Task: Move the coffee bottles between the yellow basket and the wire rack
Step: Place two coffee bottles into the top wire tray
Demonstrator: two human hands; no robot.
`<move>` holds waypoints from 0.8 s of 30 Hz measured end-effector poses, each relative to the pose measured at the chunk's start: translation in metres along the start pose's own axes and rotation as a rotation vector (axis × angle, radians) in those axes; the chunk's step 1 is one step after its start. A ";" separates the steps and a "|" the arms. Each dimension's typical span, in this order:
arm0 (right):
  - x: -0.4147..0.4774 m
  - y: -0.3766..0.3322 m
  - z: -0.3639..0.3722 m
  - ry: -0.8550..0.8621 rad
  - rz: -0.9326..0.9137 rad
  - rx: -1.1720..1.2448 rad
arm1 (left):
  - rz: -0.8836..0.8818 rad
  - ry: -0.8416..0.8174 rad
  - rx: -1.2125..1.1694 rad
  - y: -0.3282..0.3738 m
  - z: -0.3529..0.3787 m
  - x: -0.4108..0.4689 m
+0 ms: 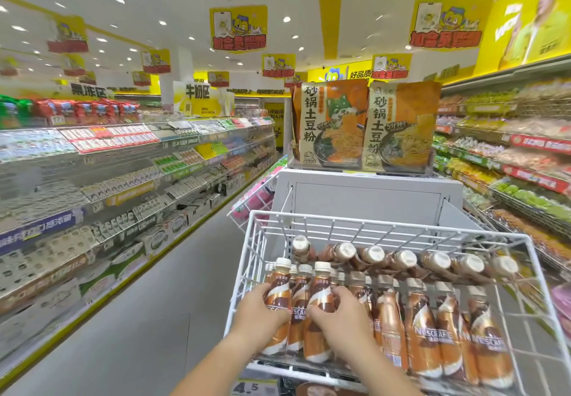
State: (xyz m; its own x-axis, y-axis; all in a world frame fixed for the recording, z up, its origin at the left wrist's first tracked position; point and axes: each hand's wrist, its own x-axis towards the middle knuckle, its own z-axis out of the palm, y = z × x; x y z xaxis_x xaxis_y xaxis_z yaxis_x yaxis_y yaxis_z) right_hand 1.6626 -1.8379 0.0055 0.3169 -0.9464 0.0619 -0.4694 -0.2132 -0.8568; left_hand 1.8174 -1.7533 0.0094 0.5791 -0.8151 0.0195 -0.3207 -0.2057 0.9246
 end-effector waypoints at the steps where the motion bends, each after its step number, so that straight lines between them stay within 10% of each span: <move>1: -0.002 -0.002 0.001 0.001 -0.008 -0.012 | 0.004 0.002 0.011 0.001 0.000 -0.001; 17: -0.010 -0.014 0.009 0.064 -0.031 -0.217 | 0.101 -0.052 -0.035 0.001 -0.005 -0.002; 24: -0.006 -0.006 0.005 -0.002 -0.061 -0.210 | 0.470 0.083 0.096 0.033 -0.014 0.006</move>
State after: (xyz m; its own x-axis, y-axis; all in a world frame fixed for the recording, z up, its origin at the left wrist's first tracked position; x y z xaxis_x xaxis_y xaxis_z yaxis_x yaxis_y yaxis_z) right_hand 1.6675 -1.8299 0.0079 0.3518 -0.9297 0.1093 -0.6103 -0.3164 -0.7262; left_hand 1.8201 -1.7574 0.0454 0.4120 -0.7864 0.4602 -0.6272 0.1216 0.7693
